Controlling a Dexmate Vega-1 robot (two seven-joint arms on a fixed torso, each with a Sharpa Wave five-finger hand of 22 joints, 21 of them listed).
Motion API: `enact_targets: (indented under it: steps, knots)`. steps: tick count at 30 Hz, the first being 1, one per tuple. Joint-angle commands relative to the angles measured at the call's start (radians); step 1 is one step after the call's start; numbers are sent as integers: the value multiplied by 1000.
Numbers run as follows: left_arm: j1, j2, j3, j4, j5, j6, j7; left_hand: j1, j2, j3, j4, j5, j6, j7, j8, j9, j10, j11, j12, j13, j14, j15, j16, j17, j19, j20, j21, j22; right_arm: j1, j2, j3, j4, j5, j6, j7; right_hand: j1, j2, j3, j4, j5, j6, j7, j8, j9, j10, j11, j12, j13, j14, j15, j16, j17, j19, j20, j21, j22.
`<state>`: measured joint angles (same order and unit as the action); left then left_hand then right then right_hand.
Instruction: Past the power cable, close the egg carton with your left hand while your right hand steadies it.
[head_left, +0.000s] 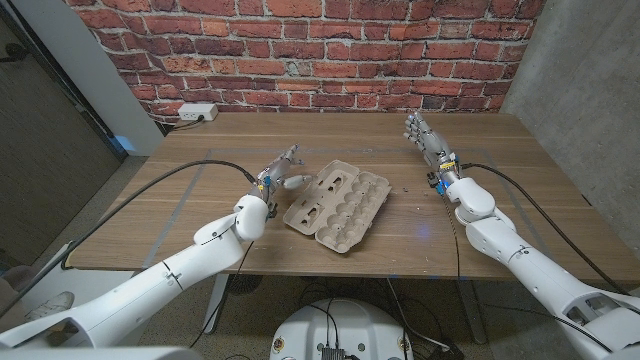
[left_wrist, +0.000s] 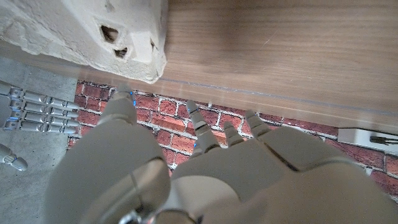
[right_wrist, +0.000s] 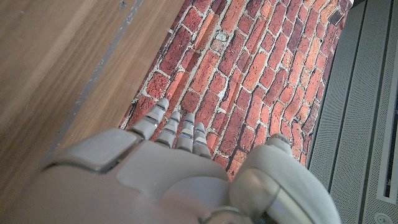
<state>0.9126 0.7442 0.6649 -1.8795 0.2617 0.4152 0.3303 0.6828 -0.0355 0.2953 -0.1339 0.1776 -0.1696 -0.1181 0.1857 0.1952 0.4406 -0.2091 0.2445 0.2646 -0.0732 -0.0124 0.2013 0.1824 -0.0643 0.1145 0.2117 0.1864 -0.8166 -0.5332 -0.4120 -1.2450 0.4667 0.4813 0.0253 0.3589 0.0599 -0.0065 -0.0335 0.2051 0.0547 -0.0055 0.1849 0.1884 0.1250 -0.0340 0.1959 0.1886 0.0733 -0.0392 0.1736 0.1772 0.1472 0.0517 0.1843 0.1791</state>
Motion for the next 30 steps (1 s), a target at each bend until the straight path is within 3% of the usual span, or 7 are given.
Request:
enact_targets:
  steps: [1, 16, 20, 23, 30]
  knots:
    - [-8, -8, 29, -20, 64, 74, -23, 5, 7, 2, -4, 2, -257, -2, 5, 0, -4, 9, -8, 1, -5, 5, 2, 2, 8, 1, 5, 1, -11, -7, 5, -7, 5, 2, 3, 13, -2, -2, -9, -2, -3, 0, 1, 2, -2, -4, 3, 1, 0, -13, 2, 2, -7, -1, 2, 3]
    - [-16, -10, 51, -34, 89, 149, -75, -1, 10, 0, 5, 1, -252, 16, 9, -1, 9, 20, -11, -10, 2, 16, 2, 4, 11, 11, 4, 1, -16, -8, 9, -7, 11, 3, 5, 12, -2, -3, -10, -3, -1, -5, 4, 2, -2, -9, 6, 1, -5, -13, 3, 3, -8, -1, 4, 3]
    - [-19, -15, 52, -32, 86, 157, -74, -3, 10, -1, 7, 1, -247, 8, 12, -1, 37, 4, -4, -15, 15, 9, 5, 4, 15, 6, 4, 1, -12, -9, 8, -3, 12, 1, 12, 13, -2, -3, -10, -3, -1, -5, 5, 2, -3, -9, 6, 1, -5, -13, 4, 3, -8, -1, 5, 3]
    - [-30, -9, 65, -26, 96, 146, -83, 0, 9, -1, 7, 1, -236, -1, 15, -2, 75, 1, 5, -20, 38, -9, 10, 3, 25, 4, 7, 1, -8, -8, 6, -1, 12, 0, 16, 14, -1, -3, -11, -3, -2, -5, 5, 2, -3, -9, 6, 1, -1, -15, 6, 2, -7, -2, 5, 3]
    - [-46, -10, 74, -17, 84, 139, -113, 2, 7, -1, 5, 1, -233, 1, 16, -2, 94, -1, 8, -24, 46, -10, 10, 2, 29, 2, 7, 1, -5, -9, 4, -1, 11, -4, 18, 13, -2, -3, -11, -3, -2, -6, 6, 2, -3, -10, 7, 1, 6, -18, 9, 3, -7, -2, 6, 3]
